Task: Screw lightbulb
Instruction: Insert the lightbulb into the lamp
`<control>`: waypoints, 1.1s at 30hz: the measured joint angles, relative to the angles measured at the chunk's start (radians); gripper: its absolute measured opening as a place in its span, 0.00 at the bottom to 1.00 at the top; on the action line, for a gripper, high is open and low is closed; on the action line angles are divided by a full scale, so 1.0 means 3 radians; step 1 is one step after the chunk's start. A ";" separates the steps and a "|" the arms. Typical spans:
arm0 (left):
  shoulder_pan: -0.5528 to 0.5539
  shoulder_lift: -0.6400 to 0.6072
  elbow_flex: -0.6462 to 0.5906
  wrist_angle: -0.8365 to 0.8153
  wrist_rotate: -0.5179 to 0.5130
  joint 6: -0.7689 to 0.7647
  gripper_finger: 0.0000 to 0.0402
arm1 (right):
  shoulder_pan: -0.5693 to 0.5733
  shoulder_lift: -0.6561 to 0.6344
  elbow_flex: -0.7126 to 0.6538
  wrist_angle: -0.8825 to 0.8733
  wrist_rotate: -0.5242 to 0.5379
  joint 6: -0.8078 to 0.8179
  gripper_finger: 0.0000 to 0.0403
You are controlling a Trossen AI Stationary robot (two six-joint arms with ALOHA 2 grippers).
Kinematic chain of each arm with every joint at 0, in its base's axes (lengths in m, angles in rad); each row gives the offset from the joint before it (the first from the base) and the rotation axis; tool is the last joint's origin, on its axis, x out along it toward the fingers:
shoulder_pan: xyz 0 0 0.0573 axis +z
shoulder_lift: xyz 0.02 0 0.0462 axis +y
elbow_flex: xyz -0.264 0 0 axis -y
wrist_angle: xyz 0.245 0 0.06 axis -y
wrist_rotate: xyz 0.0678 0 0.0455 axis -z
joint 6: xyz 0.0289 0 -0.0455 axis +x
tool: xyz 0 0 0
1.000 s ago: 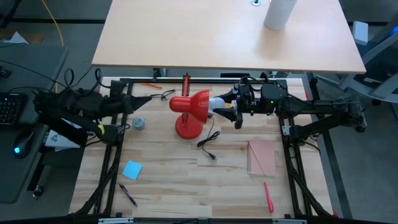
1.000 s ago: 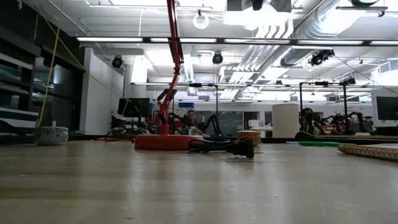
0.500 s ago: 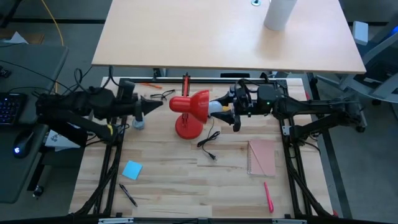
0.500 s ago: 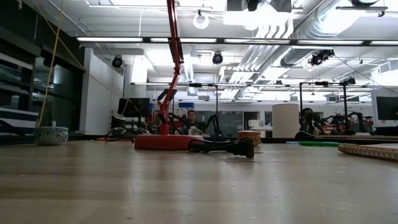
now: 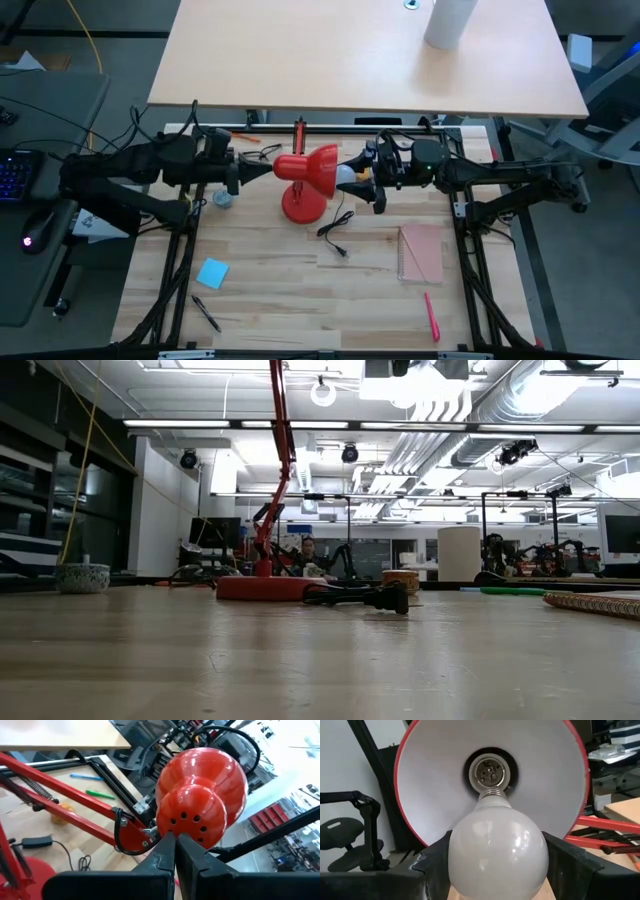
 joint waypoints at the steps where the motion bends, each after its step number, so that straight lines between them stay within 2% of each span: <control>1: 0.0028 0.0005 0.0000 0.0022 0.0015 0.0025 0.00 | 0.0000 0.0000 0.0000 -0.0001 0.0000 0.0010 0.63; 8: 0.0127 0.0004 0.0000 0.0102 0.0115 0.0063 0.00 | 0.0000 0.0000 0.0008 -0.0022 -0.0067 0.0134 0.63; 19: 0.0130 0.0002 0.0000 0.0083 0.0157 -0.0004 0.00 | -0.0003 0.0012 0.0538 -0.0679 -0.0066 -0.0168 0.63; 33: 0.0130 0.0000 0.0004 0.0093 0.0114 0.0017 0.00 | -0.0003 0.0194 0.0565 -0.0567 -0.0149 -0.0153 0.63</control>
